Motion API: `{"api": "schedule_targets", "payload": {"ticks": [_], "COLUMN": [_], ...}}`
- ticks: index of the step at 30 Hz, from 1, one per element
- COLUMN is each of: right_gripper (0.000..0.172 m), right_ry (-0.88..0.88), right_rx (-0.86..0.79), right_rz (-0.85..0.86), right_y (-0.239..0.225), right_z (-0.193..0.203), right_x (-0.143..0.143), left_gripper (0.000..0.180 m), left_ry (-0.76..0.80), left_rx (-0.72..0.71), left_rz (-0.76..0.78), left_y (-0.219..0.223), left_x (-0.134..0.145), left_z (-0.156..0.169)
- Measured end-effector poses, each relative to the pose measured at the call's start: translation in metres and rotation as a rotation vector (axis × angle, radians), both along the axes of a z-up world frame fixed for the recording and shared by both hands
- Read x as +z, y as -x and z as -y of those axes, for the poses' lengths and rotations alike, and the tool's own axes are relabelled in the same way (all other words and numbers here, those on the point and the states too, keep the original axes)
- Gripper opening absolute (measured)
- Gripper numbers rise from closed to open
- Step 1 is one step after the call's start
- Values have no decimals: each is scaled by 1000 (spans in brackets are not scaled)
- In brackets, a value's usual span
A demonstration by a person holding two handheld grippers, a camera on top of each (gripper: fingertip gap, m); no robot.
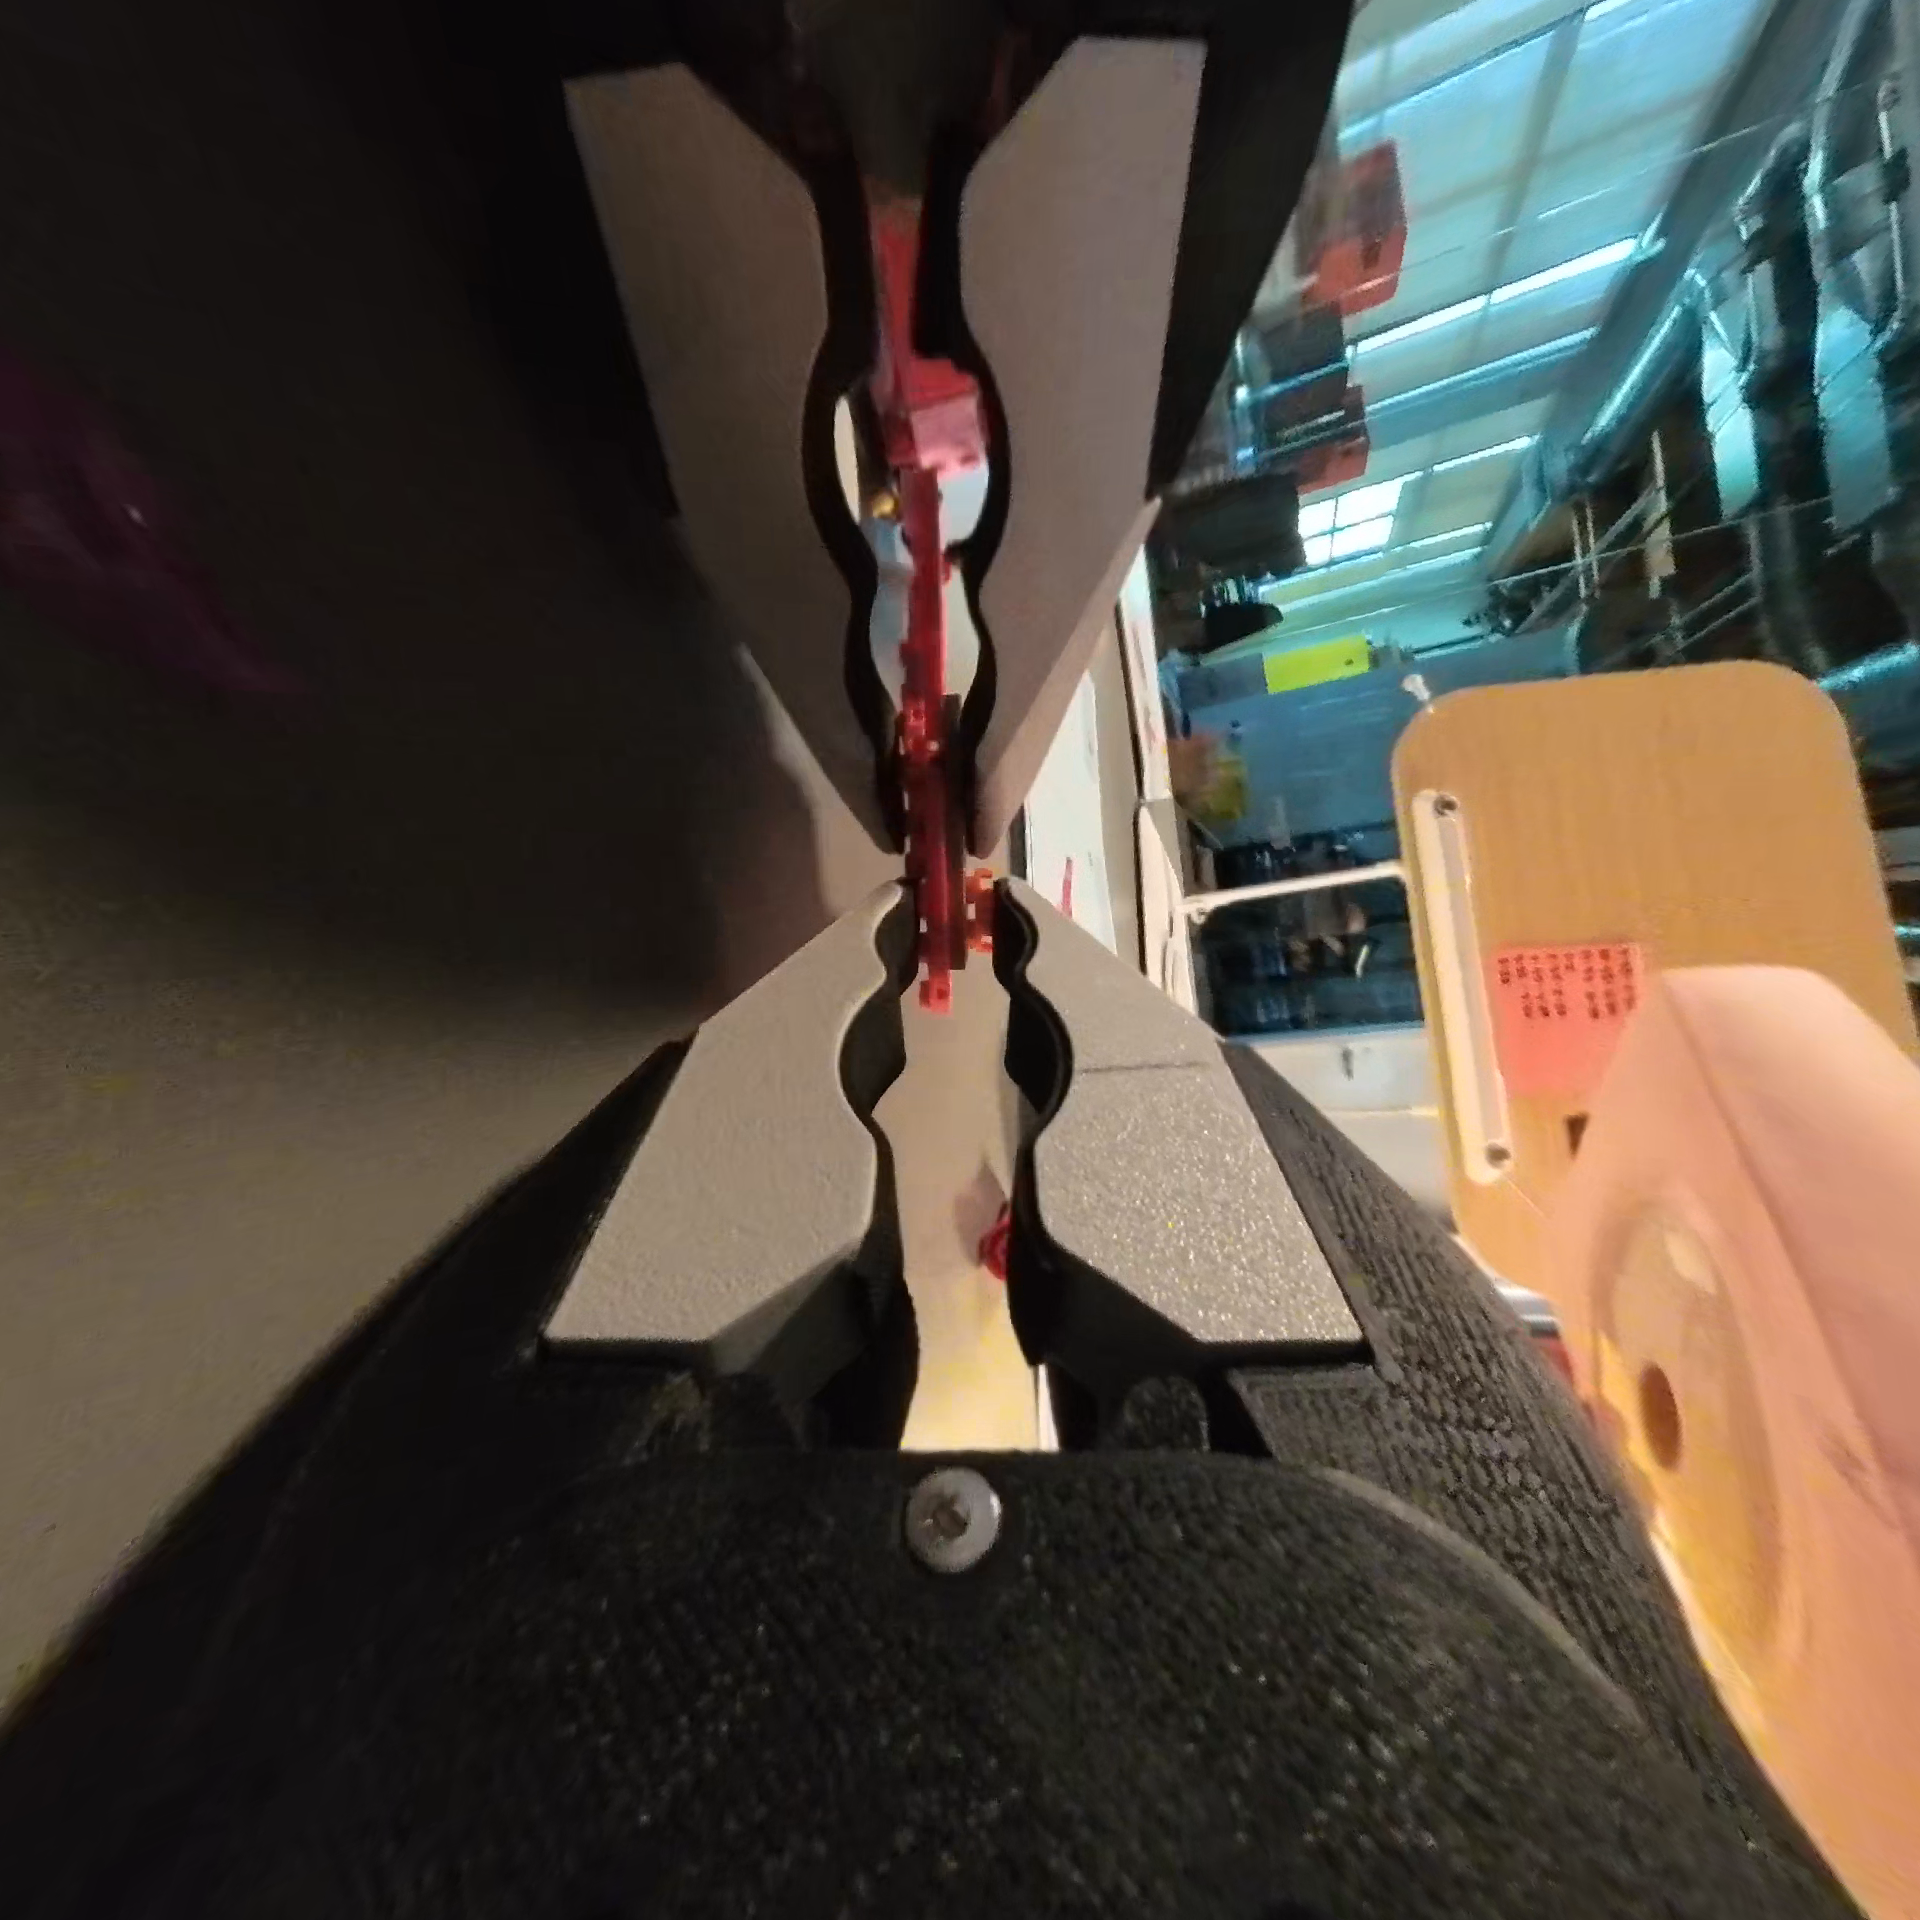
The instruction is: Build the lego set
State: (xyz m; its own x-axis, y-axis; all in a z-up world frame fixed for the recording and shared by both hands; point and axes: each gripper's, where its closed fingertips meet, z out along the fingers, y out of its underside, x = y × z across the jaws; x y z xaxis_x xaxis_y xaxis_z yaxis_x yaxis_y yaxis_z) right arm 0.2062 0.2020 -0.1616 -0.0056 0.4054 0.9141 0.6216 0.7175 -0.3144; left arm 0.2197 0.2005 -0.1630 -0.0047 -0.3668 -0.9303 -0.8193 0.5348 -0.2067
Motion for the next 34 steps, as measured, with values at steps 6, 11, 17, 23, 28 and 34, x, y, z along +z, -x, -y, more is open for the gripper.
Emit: {"api": "schedule_targets", "payload": {"ticks": [6, 11, 17, 23, 28, 34], "right_gripper": [15, 14, 11, 11, 13, 17], "right_ry": [-22, -69, -29, 51, -3, -82], "right_rx": [107, 119, 81, 115, 128, 89], "right_rz": [-12, 4, 8, -30, -21, 11], "right_y": [1, 1, 0, -2, -1, 1], "right_z": [12, 13, 11, 16, 18, 16], "right_x": [2, 4, 6, 7, 5, 3], "left_gripper": [10, 10, 9, 10, 9, 9], "left_ry": [30, 117, 175, 211, 234, 224], "left_rx": [-120, -137, -133, -168, -179, -154], "left_rz": [34, 100, 143, 173, 173, 154], "left_y": [2, 2, 4, 3, 5, 6], "left_x": [3, 3, 3, 6, 5, 4], "left_z": [9, 13, 16, 23, 25, 22]}}
